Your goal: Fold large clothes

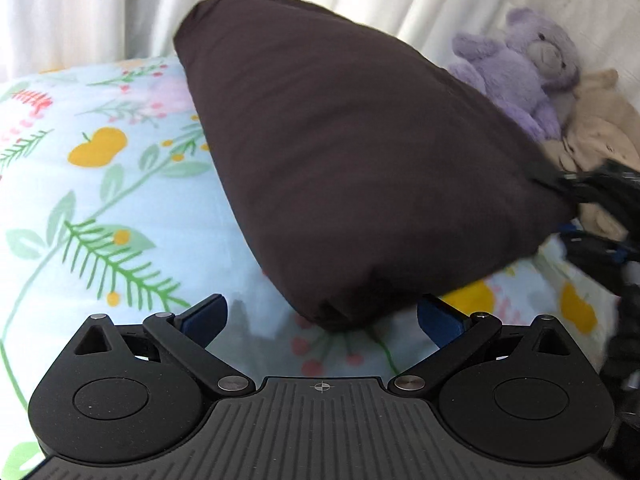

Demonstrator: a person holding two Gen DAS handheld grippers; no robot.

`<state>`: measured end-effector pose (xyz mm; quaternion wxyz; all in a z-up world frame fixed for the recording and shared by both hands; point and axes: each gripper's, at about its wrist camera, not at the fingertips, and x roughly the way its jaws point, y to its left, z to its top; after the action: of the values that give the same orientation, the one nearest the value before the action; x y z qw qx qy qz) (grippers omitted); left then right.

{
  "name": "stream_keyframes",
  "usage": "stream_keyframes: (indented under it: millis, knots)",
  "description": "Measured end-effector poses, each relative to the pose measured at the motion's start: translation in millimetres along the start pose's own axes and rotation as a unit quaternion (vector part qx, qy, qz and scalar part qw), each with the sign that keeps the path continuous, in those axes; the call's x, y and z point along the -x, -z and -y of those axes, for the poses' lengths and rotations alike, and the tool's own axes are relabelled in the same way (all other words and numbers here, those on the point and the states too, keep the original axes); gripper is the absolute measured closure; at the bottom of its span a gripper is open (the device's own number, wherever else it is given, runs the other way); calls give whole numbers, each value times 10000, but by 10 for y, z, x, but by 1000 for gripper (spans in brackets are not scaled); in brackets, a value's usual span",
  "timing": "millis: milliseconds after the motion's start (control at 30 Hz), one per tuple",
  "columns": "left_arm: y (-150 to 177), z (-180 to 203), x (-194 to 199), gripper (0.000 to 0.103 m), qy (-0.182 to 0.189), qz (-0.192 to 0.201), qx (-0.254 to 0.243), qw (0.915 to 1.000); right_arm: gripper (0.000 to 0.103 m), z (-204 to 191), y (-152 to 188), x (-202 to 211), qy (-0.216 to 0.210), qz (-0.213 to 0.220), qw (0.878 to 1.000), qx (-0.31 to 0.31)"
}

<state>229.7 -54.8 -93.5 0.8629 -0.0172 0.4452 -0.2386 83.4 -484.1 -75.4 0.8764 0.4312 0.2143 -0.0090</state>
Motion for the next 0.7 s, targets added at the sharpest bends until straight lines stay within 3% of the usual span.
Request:
stream_keyframes:
  millis: [67, 200, 300, 367, 433, 533, 600, 700]
  knots:
    - [-10, -4, -6, 0, -234, 42, -38, 9997, 74, -131, -4, -16, 423, 145, 9966, 687]
    - [33, -73, -32, 0, -173, -107, 34, 9998, 74, 13, 181, -286, 1145, 56, 9822, 1488]
    - [56, -147, -18, 0, -257, -287, 23, 9993, 72, 27, 204, -228, 1061, 97, 9790, 1736]
    - [54, -244, 84, 0, -384, -376, 62, 9985, 64, -33, 100, -139, 1008, 15, 9782, 1815]
    - [44, -429, 255, 0, -294, -391, 300, 9984, 49, -99, -4, -27, 1089, 54, 9763, 1871]
    - [-6, -713, 566, 0, -312, -109, 798, 9963, 46, -316, -123, 184, 1290, 634, 9658, 2157]
    - [-84, -813, 714, 0, -557, 236, 1024, 9929, 45, -502, -200, 138, 1002, 754, 9662, 2254]
    - [-299, -791, 736, 0, -895, 808, 1271, 9845, 47, -835, -266, -254, 260, 437, 9735, 2230]
